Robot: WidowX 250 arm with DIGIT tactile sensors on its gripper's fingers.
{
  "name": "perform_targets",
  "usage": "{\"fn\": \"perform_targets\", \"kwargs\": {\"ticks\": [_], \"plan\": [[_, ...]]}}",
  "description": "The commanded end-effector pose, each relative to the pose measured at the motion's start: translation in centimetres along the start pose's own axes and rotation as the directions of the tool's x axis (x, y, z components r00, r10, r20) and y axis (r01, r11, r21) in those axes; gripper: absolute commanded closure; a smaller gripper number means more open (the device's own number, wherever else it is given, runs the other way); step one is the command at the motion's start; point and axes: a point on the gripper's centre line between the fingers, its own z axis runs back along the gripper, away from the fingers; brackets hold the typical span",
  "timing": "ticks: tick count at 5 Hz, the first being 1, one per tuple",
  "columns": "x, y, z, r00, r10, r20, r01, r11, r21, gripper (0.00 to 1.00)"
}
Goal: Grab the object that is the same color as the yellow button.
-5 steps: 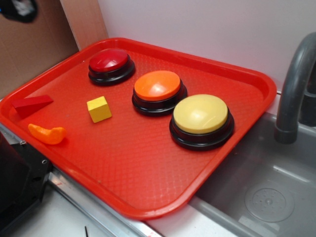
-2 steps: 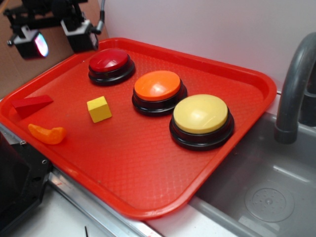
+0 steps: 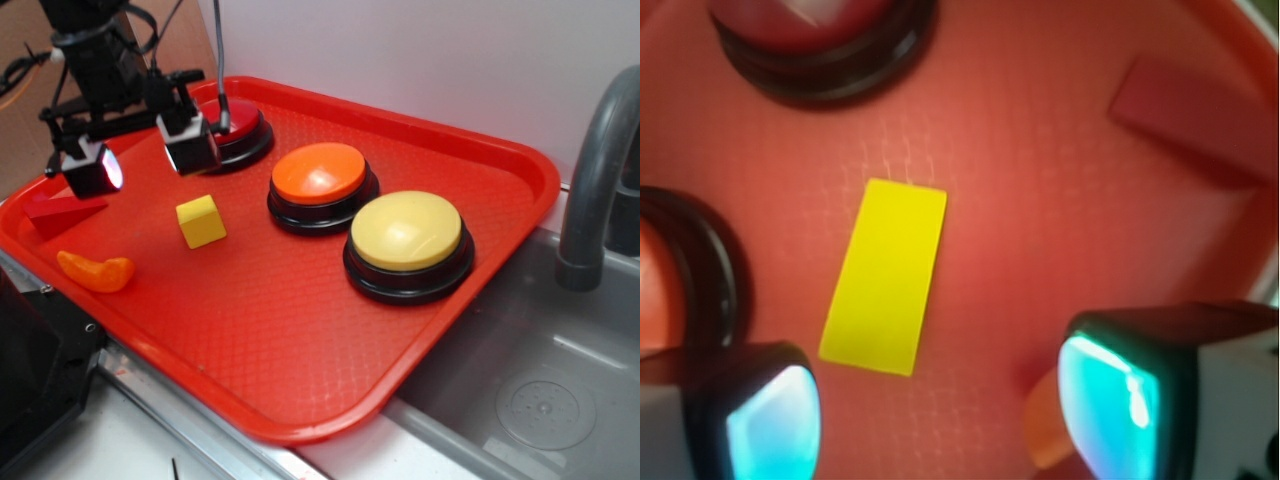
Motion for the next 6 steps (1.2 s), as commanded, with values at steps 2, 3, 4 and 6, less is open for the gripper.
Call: {"fn": "perform_targets", "kwargs": {"ticks": [2,3,4,6], "plan": [[0.7,-2.0,-2.5,1.0,-0.012,0.017,0.012,1.0,-0.016,0.0],[0.5,-2.3,-3.2,1.0,-0.009,0.006,0.009,1.0,0.007,0.0],[0.2,-2.0,-4.9,1.0,-0.017,-0.013,0.018,0.999,0.041,0.0],[0.3,-0.6,-4.6,0.993,-0.118,0.022,0.117,0.993,0.026,1.0]]}}
